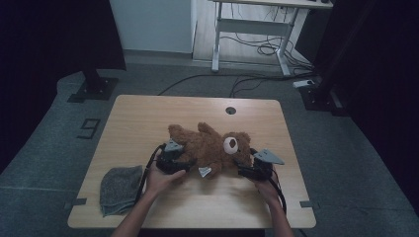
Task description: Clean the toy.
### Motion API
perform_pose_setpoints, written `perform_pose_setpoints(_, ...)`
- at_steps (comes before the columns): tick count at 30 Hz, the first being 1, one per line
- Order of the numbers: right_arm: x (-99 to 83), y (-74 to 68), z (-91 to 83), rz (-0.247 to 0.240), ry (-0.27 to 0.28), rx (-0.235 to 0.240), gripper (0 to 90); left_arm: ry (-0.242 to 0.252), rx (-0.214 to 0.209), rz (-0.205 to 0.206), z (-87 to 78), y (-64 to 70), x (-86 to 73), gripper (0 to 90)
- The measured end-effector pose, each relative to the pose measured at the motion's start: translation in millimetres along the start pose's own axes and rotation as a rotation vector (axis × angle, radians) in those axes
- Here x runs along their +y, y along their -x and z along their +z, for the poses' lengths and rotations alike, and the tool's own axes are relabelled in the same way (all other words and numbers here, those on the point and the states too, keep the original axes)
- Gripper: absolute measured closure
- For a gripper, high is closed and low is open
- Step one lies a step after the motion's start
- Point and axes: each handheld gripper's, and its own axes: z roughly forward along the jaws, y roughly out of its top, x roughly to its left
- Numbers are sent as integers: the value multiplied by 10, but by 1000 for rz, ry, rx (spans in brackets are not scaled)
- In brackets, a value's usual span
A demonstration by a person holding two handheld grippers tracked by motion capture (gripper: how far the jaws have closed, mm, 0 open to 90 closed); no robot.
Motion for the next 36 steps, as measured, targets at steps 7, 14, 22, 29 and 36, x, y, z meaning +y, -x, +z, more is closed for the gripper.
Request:
perform_pose_setpoints(7,-70,-33,-367,2,45,18,176,48,-15,23,-435,83,-186,356)
perform_pose_setpoints(14,-254,-107,-598,-16,16,66,194,50,-20,30,-708,133,-490,356)
perform_pose_setpoints(22,-452,-252,-769,-52,-30,99,195,45,0,35,-845,175,-782,357)
perform_pose_setpoints(29,-600,-270,-878,-39,-71,91,199,23,-8,69,-811,278,-870,353)
perform_pose_setpoints(36,-596,-271,-831,-29,-104,71,196,17,-14,68,-783,287,-886,352)
